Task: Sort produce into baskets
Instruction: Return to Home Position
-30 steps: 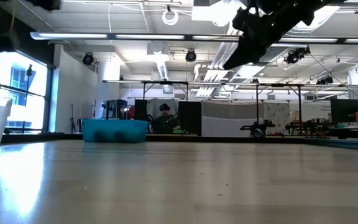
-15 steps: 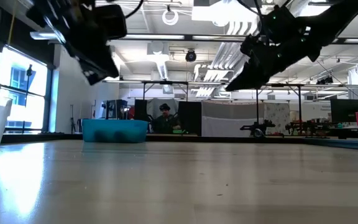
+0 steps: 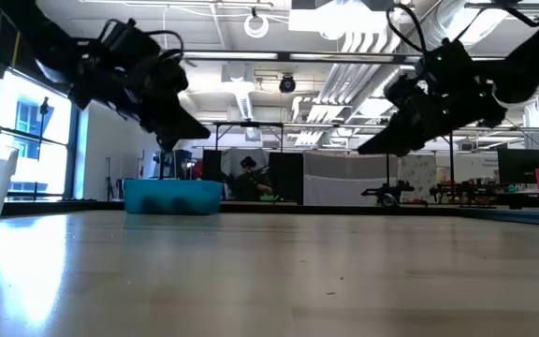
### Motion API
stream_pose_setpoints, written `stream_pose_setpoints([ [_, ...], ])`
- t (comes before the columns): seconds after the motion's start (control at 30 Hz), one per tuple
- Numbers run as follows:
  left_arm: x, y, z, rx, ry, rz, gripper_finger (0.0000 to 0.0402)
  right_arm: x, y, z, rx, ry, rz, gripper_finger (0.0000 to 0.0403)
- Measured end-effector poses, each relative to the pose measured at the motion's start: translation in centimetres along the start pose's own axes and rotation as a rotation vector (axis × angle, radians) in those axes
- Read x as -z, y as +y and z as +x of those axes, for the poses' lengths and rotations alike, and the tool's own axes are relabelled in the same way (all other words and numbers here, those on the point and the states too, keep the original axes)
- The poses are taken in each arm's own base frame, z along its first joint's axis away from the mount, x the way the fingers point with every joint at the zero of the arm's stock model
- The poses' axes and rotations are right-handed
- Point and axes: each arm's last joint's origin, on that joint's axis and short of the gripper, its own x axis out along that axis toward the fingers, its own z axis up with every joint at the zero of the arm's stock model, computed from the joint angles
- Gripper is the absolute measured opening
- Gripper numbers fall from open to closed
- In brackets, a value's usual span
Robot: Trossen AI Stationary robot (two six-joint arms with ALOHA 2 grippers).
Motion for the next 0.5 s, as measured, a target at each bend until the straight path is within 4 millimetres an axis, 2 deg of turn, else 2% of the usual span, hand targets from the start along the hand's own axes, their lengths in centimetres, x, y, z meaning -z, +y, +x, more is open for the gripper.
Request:
stream_pose_setpoints([
  [0.17,2.0,1.7,-1.4,-0.073,-0.084,-0.005,0.0,2.1,-0.4,-1.3,-0.005,-0.032,0.02,0.0],
  [0.3,3.9,1.9,-2.7,-0.117,-0.109,-0.009,0.0,3.3,-0.6,-2.6,0.022,-0.05,0.039,0.0],
  [0.5,5.3,1.5,-5.1,-0.179,-0.183,-0.002,0.0,4.0,-0.2,-5.3,0.053,-0.141,0.013,0.0],
])
